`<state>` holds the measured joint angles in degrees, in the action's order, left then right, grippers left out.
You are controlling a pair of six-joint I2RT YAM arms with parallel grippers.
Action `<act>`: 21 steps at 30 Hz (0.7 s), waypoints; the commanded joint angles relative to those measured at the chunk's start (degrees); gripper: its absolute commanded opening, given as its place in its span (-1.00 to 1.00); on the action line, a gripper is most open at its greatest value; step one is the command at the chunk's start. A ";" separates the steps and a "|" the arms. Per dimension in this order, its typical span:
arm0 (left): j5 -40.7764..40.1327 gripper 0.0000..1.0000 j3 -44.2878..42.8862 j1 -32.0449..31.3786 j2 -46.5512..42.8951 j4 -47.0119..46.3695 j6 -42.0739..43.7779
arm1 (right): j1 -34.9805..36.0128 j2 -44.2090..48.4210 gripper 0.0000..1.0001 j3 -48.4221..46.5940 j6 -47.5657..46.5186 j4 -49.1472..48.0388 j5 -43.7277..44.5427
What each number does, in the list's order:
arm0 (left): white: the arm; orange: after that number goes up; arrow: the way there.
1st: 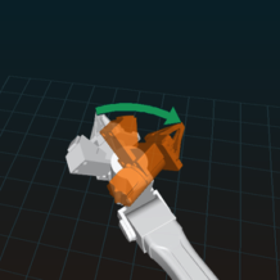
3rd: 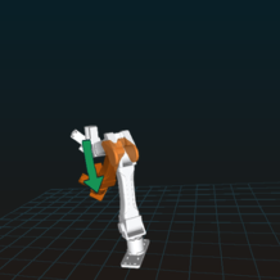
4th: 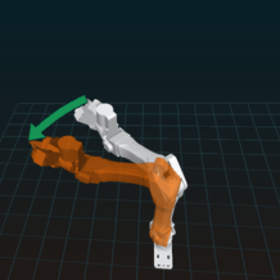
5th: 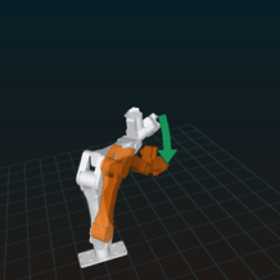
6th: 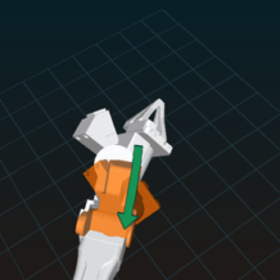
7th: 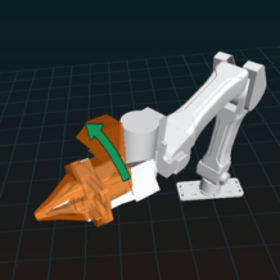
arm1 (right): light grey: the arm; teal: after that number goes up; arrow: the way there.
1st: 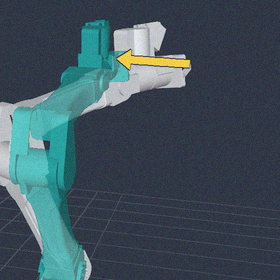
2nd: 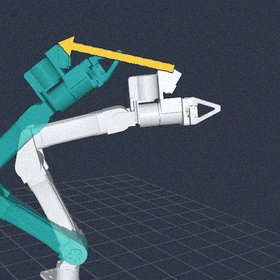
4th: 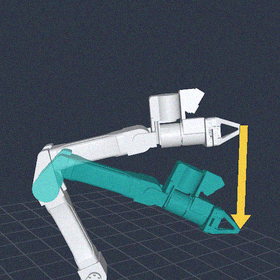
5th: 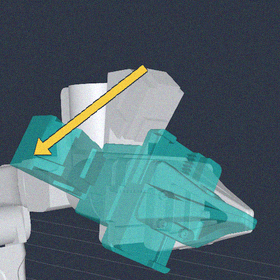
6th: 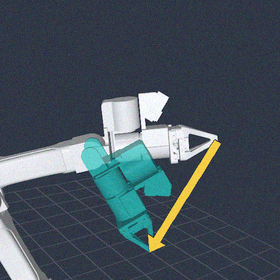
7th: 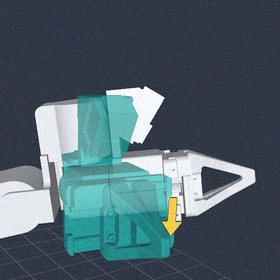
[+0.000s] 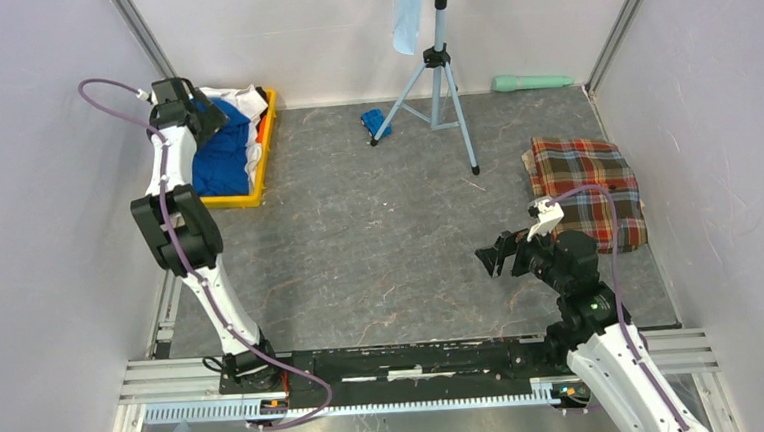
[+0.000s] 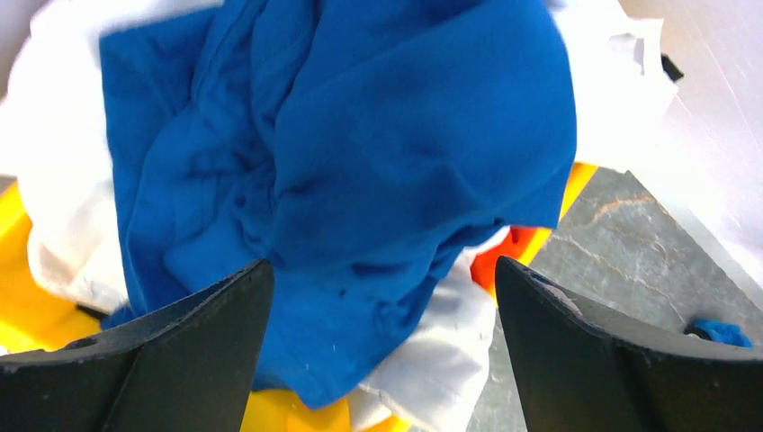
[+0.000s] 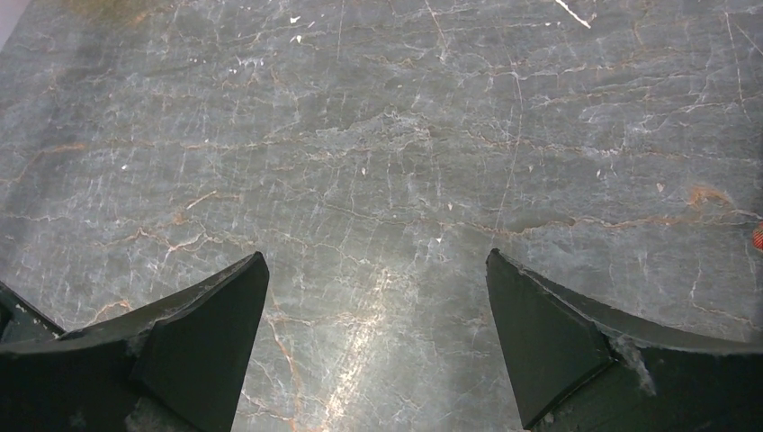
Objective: Fold and stack the mixed laundry pile
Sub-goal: Pick up the T-shirt from the bin.
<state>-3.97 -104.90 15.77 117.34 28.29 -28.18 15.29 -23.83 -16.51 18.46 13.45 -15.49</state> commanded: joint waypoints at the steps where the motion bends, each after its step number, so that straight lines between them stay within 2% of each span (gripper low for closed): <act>1: -3.61 0.94 -11.67 -0.06 4.95 5.53 9.10 | 0.41 0.43 0.96 -2.88 -1.53 0.63 -1.05; 4: -5.57 0.89 -13.08 0.26 6.52 5.80 11.36 | 0.44 0.80 0.96 -3.05 -1.82 1.46 -0.59; 7: -3.60 0.73 -13.79 0.63 7.59 5.67 11.33 | 0.39 0.90 0.96 -2.96 -1.93 1.75 -0.41; 9: -2.50 0.51 -13.75 0.64 7.74 5.55 11.05 | 0.40 0.81 0.96 -2.87 -1.88 1.82 -0.34; 11: -2.31 0.17 -13.66 0.59 7.45 5.45 10.41 | 0.48 0.89 0.96 -2.87 -1.91 1.90 -0.22; 14: -4.92 -0.20 -13.08 -0.01 5.79 5.54 10.34 | 0.37 1.00 0.96 -2.68 -1.96 2.28 0.43; 17: -5.48 -0.85 -12.78 -0.18 3.63 5.29 9.27 | 0.43 1.04 0.96 -2.37 -2.11 2.58 0.89; 18: -5.26 -0.95 -12.81 -0.15 2.84 5.29 8.76 | 0.37 1.06 0.96 -2.22 -2.12 2.56 0.98; 21: -4.67 -0.96 -13.26 -0.48 0.24 5.95 7.01 | 0.39 1.25 0.96 -2.22 -2.11 2.73 0.82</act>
<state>-8.14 -116.31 15.86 124.22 34.26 -19.55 15.40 -23.29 -16.93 17.28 16.69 -15.38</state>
